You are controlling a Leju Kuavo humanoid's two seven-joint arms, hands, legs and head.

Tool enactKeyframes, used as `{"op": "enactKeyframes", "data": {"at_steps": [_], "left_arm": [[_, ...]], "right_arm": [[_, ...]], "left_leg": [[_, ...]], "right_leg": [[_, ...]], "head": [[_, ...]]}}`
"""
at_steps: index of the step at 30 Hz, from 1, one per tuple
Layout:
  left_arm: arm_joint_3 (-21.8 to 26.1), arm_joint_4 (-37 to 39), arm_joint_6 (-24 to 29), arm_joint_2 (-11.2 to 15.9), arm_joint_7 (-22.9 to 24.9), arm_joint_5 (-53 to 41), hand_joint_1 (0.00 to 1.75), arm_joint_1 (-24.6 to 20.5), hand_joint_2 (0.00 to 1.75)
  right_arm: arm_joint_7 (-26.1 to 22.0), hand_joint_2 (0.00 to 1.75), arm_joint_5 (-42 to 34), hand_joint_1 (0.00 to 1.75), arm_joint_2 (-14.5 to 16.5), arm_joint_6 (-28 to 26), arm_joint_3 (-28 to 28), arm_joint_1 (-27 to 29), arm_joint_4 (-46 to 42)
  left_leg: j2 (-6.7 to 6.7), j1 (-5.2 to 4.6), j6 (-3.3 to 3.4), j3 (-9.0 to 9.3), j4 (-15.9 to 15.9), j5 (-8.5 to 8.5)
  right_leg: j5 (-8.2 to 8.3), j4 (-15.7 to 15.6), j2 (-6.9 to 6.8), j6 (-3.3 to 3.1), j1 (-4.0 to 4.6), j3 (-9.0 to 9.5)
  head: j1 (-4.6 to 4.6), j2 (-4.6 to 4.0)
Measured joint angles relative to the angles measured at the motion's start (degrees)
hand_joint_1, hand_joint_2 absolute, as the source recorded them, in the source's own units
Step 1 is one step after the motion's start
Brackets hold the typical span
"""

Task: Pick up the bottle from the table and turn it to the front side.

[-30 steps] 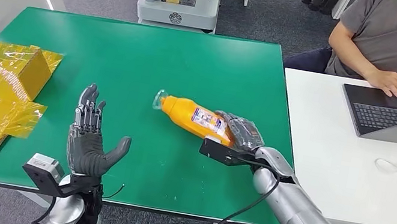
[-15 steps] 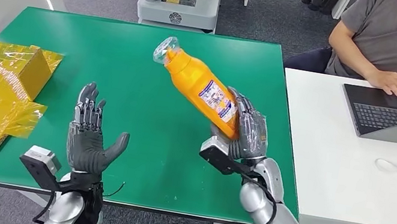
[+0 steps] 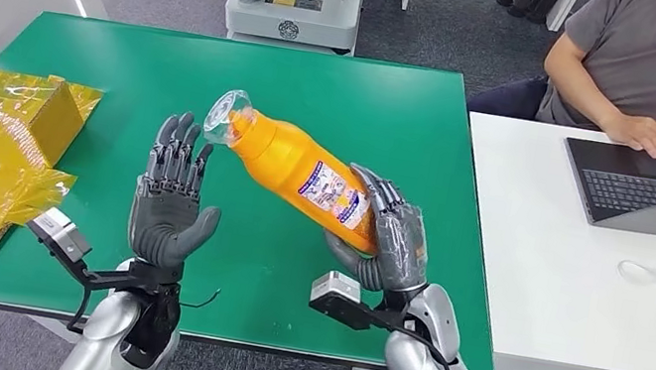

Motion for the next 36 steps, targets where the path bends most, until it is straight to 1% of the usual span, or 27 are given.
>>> {"op": "enactKeyframes", "data": {"at_steps": [3,10,15,27,36], "left_arm": [[-0.4,0.6,-1.2,-0.2,0.4,-0.2,0.0,-1.0,1.75],[-0.7,2.4,-2.4,-0.6,0.6,-0.4,0.0,-2.4,1.75],[-0.7,3.8,-2.4,-1.0,0.6,-0.3,0.0,-3.5,1.75],[-0.7,5.5,-2.6,-1.3,0.6,-0.1,0.0,-4.1,1.75],[-0.7,6.3,-2.6,-1.7,0.6,-0.1,0.0,-4.8,1.75]], "right_arm": [[-0.3,1.75,-0.3,1.75,-0.1,3.7,0.1,0.5,-0.2],[-2.2,1.75,-0.9,1.75,-0.4,9.1,0.3,1.7,-0.1],[-2.4,1.75,-0.6,1.75,-0.4,13.0,0.5,2.3,0.1],[-2.4,1.75,-0.3,1.75,-0.4,16.5,0.5,2.1,1.7],[-2.5,1.75,-0.2,1.75,-0.4,16.9,0.6,1.7,2.5]], "left_leg": [[0.0,0.0,0.0,-0.01,0.0,0.0],[0.0,0.0,0.0,-0.01,0.0,0.0],[0.0,0.0,0.0,-0.02,0.0,0.0],[0.0,0.0,0.0,-0.03,0.0,0.0],[0.0,0.0,0.0,-0.03,0.0,0.0]], "right_leg": [[0.0,0.0,0.0,0.0,0.0,0.0],[0.0,0.0,0.01,0.0,0.0,-0.02],[0.0,0.0,0.01,0.0,0.0,-0.01],[0.0,0.0,0.0,0.0,0.0,-0.01],[0.0,0.0,0.0,0.0,0.0,-0.01]], "head": [[0.0,0.0],[0.01,0.0],[0.01,0.0],[0.01,0.0],[0.01,0.0]]}}
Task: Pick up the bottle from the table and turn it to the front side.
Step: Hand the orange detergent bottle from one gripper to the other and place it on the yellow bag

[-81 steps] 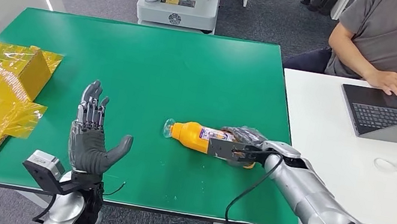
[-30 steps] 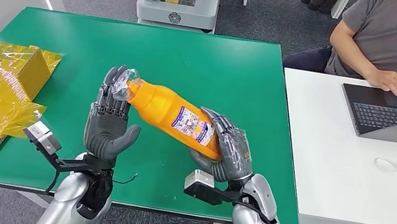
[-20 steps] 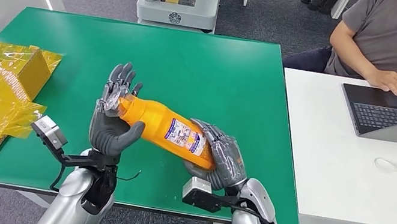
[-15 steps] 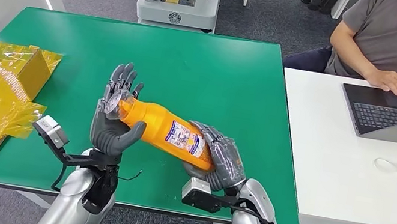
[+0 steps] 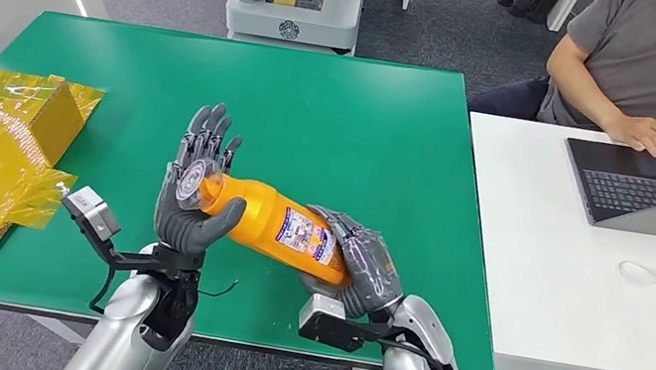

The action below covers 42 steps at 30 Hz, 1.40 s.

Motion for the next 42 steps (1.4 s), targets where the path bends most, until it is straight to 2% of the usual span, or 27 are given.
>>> {"op": "enactKeyframes", "data": {"at_steps": [4,29,33,42], "left_arm": [[0.0,0.2,0.0,-0.1,0.0,0.0,1.75,0.0,1.75],[0.0,0.4,0.9,-0.2,-0.2,-2.3,1.75,0.0,1.75],[0.0,0.4,0.5,-0.2,-0.2,-1.4,1.75,0.1,1.75],[0.0,0.4,0.7,0.1,-0.2,-0.9,1.75,0.9,1.75]], "right_arm": [[0.0,1.75,0.0,1.75,0.0,0.0,0.1,-0.1,0.2],[1.3,1.75,-0.9,1.75,1.5,-1.2,0.1,-1.2,2.7],[1.7,1.75,-1.2,0.03,1.6,-1.3,0.1,-1.4,3.0],[2.7,1.75,-2.6,0.0,2.1,-2.2,0.1,-1.7,3.6]], "left_leg": [[0.0,0.0,0.0,0.0,0.0,0.0],[-0.01,0.0,0.0,-0.03,0.0,0.0],[-0.02,0.0,0.0,-0.03,0.0,0.0],[-0.02,0.0,0.0,-0.03,0.0,0.0]], "right_leg": [[0.0,0.0,0.0,0.0,0.0,0.0],[0.0,0.0,-0.03,0.0,0.0,0.0],[0.0,0.0,-0.03,0.0,0.0,0.01],[0.0,0.0,-0.03,0.0,0.0,0.0]], "head": [[0.0,0.0],[-0.01,0.0],[-0.01,0.0],[0.0,0.0]]}}
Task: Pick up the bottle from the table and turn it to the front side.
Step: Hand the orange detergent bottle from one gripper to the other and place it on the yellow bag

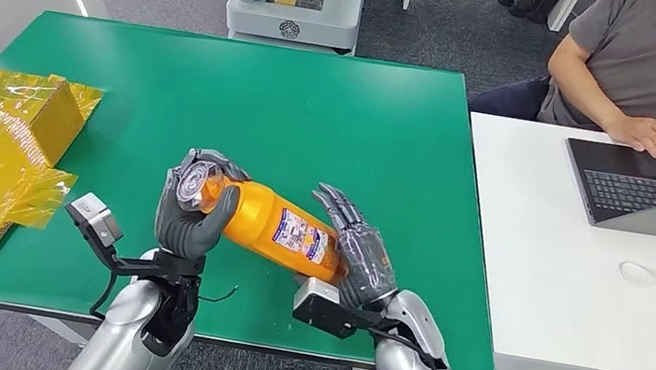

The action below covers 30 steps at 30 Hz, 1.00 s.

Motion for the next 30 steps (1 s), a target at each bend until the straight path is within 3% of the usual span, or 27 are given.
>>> {"op": "enactKeyframes", "data": {"at_steps": [17,22,30], "left_arm": [[0.0,0.0,2.0,0.5,-0.2,0.0,1.75,0.0,1.75],[0.8,-0.5,6.3,0.9,-0.6,-0.4,1.75,0.1,1.75],[2.0,-3.2,7.8,1.6,-0.9,-1.1,1.75,0.1,1.75]], "right_arm": [[0.1,1.75,-3.5,0.0,0.1,-0.1,-0.2,1.5,-2.3],[-1.8,1.75,-13.4,0.0,0.4,-1.7,-2.3,4.7,-9.5],[-3.0,1.75,-18.0,0.0,0.5,-3.2,-4.3,9.0,-19.4]], "left_leg": [[0.0,0.0,0.0,0.01,0.0,0.0],[-0.01,0.0,0.0,0.0,0.0,0.0],[-0.01,0.0,0.0,-0.01,0.0,0.0]], "right_leg": [[0.0,0.0,-0.01,0.0,0.0,-0.01],[0.0,0.0,-0.02,0.0,0.0,-0.02],[-0.01,0.0,-0.01,0.0,0.0,-0.03]], "head": [[-0.01,0.0],[-0.01,0.0],[0.0,0.0]]}}
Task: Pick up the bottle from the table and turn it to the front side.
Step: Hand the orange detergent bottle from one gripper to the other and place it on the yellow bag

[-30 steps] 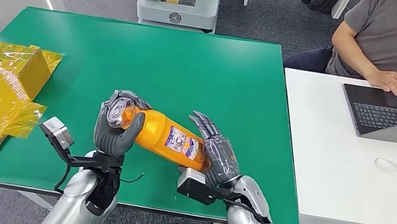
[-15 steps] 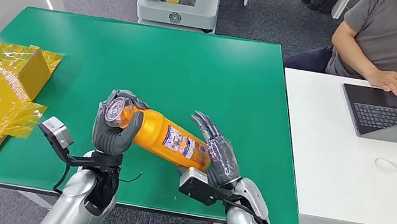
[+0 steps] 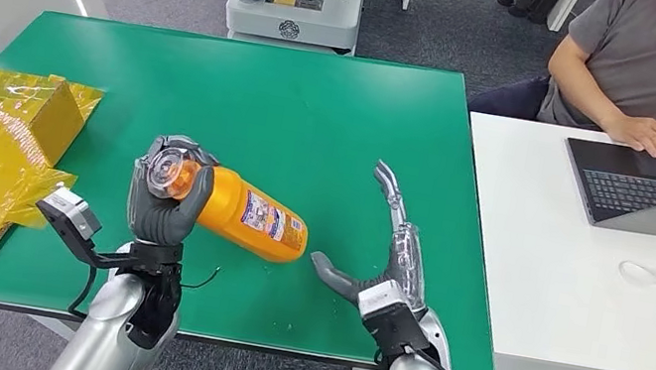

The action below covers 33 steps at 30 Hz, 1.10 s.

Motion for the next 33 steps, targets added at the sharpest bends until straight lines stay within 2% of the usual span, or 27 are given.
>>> {"op": "enactKeyframes", "data": {"at_steps": [3,6,8,11,15,17,19,21,23,27,33], "left_arm": [[0.3,-0.9,1.4,0.2,-1.1,-1.0,1.75,0.0,1.75],[1.6,-4.3,6.3,0.6,-2.6,-4.0,1.75,-0.5,1.75],[2.9,-7.6,8.8,1.2,-1.7,-5.7,1.75,-1.5,1.75],[4.2,-11.4,9.5,1.9,-0.2,-6.5,1.75,-2.6,1.75],[4.9,-13.7,11.2,2.4,-0.6,-9.0,1.75,-3.0,1.75],[5.1,-14.4,16.5,4.0,1.1,-16.3,1.75,-4.5,1.75],[5.8,-14.8,22.0,7.2,4.6,-28.7,1.75,-7.4,1.75],[7.1,-14.9,23.0,10.4,7.6,-40.4,1.75,-10.3,1.75],[8.0,-14.9,22.2,12.9,9.5,-47.0,1.75,-12.1,1.75],[8.8,-14.8,22.0,15.6,10.0,-49.5,1.75,-13.4,1.75],[9.2,-14.8,21.9,16.9,10.7,-51.3,1.75,-13.9,1.75]], "right_arm": [[-0.6,1.75,-0.7,0.0,0.0,-0.7,-0.5,1.1,-2.1],[-0.7,1.75,-1.7,0.0,0.1,-2.4,-1.0,3.6,-5.2],[-0.4,1.75,-1.9,0.0,0.1,-3.1,-1.0,5.1,-6.7],[-0.3,1.75,-1.9,0.0,0.1,-3.6,-1.0,6.5,-8.1],[-0.1,1.75,-2.4,0.0,0.3,-3.8,-1.0,7.1,-8.9],[0.7,1.75,-2.6,0.0,0.4,-3.7,-1.2,7.9,-9.2],[1.4,1.75,-2.1,0.0,0.7,-3.5,-1.6,9.4,-9.6],[1.7,1.75,-1.4,0.0,1.0,-3.1,-2.1,10.9,-10.1],[1.9,1.75,-0.9,0.0,1.2,-2.7,-2.6,11.8,-10.6],[2.2,1.75,-0.7,0.0,1.5,-2.4,-3.4,12.7,-11.4],[2.3,1.75,-0.6,0.0,1.9,-2.1,-3.8,13.1,-11.8]], "left_leg": [[0.0,0.0,0.0,0.0,0.0,0.0],[0.0,0.01,0.0,0.0,0.0,0.0],[0.0,0.01,0.0,0.0,0.0,0.0],[0.0,0.01,0.0,0.0,0.0,0.0],[0.01,0.01,0.0,0.01,0.0,0.0],[0.0,0.01,-0.02,0.01,0.0,0.02],[0.01,0.02,-0.04,0.02,0.0,0.03],[0.01,0.03,-0.08,0.05,0.0,0.06],[0.02,0.03,-0.12,0.06,-0.1,0.08],[0.06,0.03,-0.13,0.05,-0.1,0.08],[0.06,0.02,-0.12,0.03,-0.1,0.08]], "right_leg": [[0.0,0.0,-0.01,0.0,0.0,0.0],[0.0,0.0,0.0,0.0,0.01,0.0],[0.0,0.0,0.0,-0.01,0.01,0.0],[-0.02,0.0,-0.01,-0.01,0.01,0.0],[-0.02,0.0,0.0,-0.01,0.01,0.0],[-0.01,0.0,-0.01,-0.01,0.02,0.0],[0.0,0.0,0.0,-0.03,0.03,0.0],[0.0,0.0,0.0,-0.04,0.03,0.01],[0.0,0.0,0.02,-0.04,0.04,0.0],[0.0,0.0,0.09,-0.04,0.04,-0.02],[0.0,0.0,0.08,-0.03,0.03,-0.01]], "head": [[0.01,0.0],[0.01,0.0],[-0.01,0.0],[-0.01,0.0],[0.0,0.0],[0.02,0.0],[0.0,0.0],[-0.02,0.0],[-0.02,0.0],[0.01,0.0],[0.01,0.0]]}}
